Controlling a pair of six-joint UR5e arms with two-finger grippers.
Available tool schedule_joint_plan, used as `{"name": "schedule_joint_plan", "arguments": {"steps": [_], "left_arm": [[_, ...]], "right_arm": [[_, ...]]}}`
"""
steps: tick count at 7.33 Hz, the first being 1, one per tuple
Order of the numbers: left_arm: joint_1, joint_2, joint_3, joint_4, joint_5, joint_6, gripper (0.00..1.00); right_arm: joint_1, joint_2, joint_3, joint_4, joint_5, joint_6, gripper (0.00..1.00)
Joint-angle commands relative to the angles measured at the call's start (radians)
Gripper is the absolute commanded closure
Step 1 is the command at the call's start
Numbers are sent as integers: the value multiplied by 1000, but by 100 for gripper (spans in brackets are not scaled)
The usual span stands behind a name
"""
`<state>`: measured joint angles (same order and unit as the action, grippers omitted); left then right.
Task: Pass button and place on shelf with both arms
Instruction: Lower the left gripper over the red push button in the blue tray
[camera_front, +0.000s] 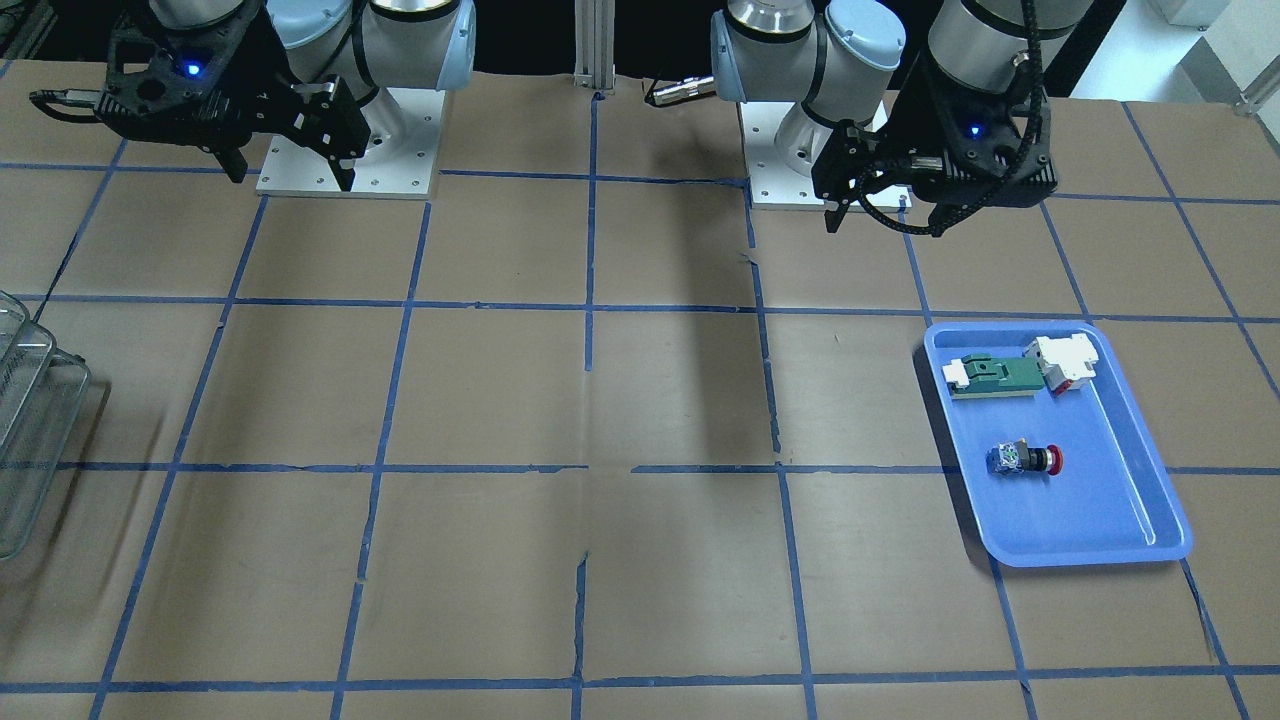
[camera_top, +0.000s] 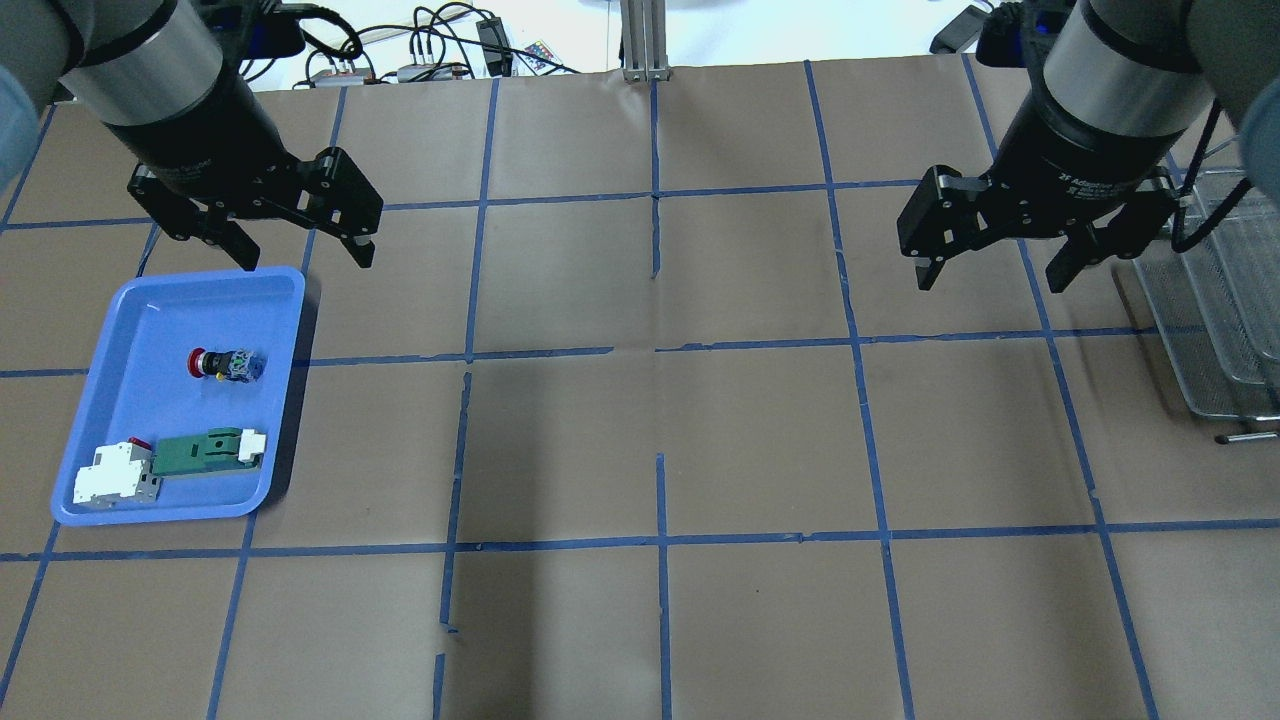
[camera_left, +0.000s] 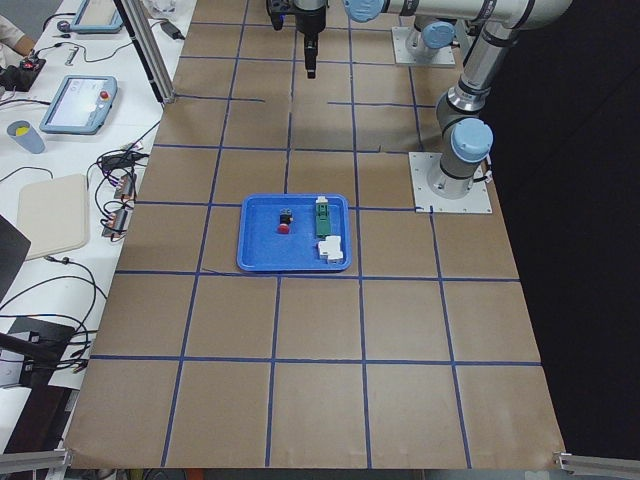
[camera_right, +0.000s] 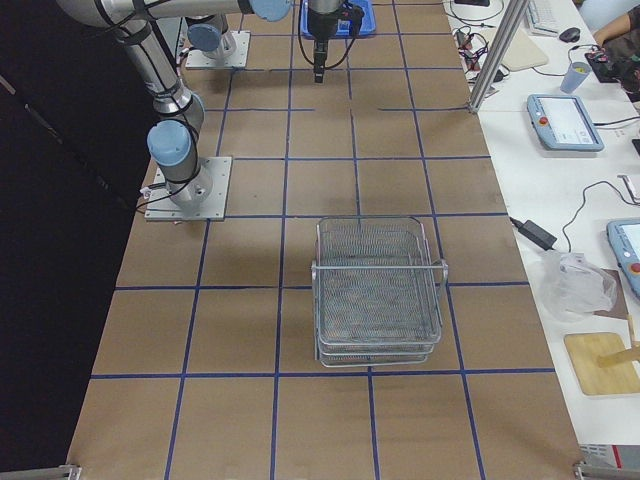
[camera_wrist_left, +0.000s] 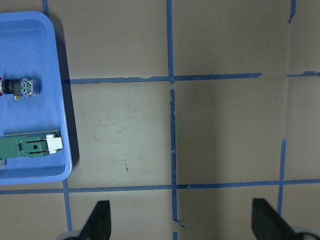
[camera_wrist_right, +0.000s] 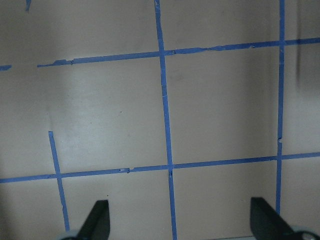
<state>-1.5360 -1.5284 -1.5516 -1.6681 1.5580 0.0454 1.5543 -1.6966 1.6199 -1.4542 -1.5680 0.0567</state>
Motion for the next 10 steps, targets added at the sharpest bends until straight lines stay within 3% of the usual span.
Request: {"name": "schedule_joint_plan", "arguments": {"steps": [1,3,6,8,10], "left_arm": [[25,-13,10,8,-12,81,0],[118,-33,-33,68,-1,412,0],[368,-93,-54,137,-2,956,0],[439,-182,-96,311,17,1352,0],[516,-269,-117,381,5,1703,0]], "right_arm": [[0,0,0,0,0,0,0],[0,0,0,-2,0,0,0],[0,0,0,-2,-1,-1,0],[0,0,0,-2,0,-2,0],[0,0,0,-2,0,-2,0]]}}
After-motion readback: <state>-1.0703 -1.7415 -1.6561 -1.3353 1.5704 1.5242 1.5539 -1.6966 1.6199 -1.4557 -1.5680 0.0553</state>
